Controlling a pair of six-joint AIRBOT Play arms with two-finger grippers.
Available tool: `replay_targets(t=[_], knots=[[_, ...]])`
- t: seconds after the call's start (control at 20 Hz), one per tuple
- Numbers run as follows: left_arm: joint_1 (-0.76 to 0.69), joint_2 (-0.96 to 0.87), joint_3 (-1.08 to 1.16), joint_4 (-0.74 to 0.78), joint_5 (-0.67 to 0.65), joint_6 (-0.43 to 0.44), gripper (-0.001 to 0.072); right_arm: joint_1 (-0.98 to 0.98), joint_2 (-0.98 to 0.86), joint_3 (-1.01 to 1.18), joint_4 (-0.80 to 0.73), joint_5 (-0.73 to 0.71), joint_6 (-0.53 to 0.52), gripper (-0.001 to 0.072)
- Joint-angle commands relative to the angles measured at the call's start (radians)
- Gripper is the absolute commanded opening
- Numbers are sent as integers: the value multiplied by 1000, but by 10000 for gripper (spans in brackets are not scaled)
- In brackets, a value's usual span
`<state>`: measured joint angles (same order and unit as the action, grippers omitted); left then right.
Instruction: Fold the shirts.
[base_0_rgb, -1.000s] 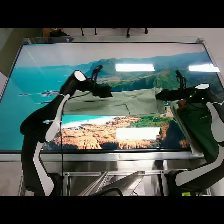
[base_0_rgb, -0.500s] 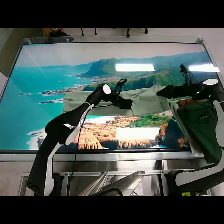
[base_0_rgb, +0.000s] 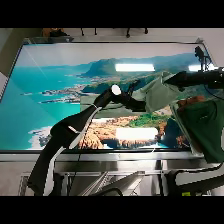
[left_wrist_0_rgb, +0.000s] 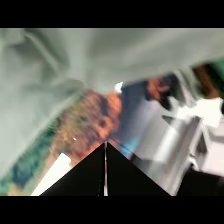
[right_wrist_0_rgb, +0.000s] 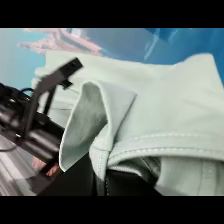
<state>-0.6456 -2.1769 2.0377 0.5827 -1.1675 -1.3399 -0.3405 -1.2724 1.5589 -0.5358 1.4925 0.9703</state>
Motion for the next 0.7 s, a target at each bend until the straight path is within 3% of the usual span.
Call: replay_targets(t=[0.0,0.2,0.5,0.55,0.6,0.65], knots=[[135,156,-11,-52,-308,47,14,44,20,13,46,3,33,19],[405,402,-11,-55,-399,45,14,249,18,13,61,-129,71,20],[690,636,-12,-59,-443,46,14,765,-130,13,-21,-513,77,26],[710,655,-13,-60,-447,46,14,841,-186,13,-21,-613,77,68],[721,671,-13,-60,-450,46,14,903,-237,13,-19,-705,56,279],[721,684,-13,-59,-458,46,14,953,-276,13,0,-787,28,405]])
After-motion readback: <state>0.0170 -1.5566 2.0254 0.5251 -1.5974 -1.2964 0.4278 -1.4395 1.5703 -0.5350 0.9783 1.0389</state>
